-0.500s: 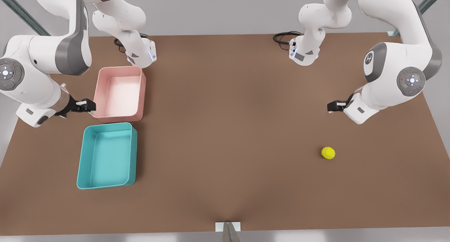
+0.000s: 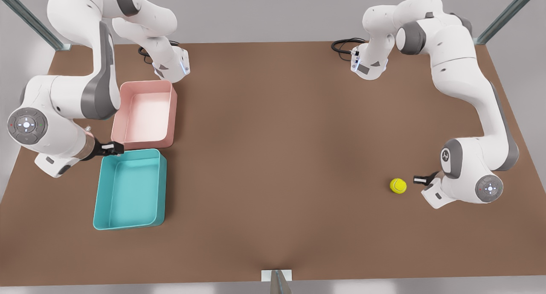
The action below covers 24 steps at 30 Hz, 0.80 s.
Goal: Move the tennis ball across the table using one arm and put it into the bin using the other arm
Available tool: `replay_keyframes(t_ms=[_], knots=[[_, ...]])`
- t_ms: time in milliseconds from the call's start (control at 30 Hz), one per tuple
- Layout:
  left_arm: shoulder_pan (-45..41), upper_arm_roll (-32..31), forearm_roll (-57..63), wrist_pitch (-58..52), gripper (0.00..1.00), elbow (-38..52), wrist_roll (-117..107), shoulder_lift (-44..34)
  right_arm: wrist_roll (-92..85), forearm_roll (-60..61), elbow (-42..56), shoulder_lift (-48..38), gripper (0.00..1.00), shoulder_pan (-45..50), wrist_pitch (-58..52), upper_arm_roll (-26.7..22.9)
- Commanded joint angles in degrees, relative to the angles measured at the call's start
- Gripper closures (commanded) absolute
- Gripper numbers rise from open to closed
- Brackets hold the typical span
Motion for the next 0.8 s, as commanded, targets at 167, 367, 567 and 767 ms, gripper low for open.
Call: replay_keyframes(t_ms=[167, 367, 567, 767], knots=[[3.7, 0.6, 0.1, 12.8, 0.79, -8.6, 98.9, 0.0, 0.6, 1.0, 0.1, -0.9, 0.00, -0.9, 0.3, -0.6], [2.3, 0.8, 6.0, 31.0, 0.79, -18.6, 105.9, -0.5, -7.5, 2.4, 0.1, -1.4, 0.00, -1.2, -1.4, -2.9], [1.0, 0.8, 7.6, 31.2, 0.79, -20.4, 93.9, 1.0, -6.9, 2.8, 0.0, -0.7, 0.00, -0.8, -1.4, -2.7], [1.1, 0.8, 7.4, 31.2, 0.79, -21.5, 91.5, 2.1, -6.9, 2.7, 0.1, 0.2, 0.00, -0.8, -1.2, -2.7]])
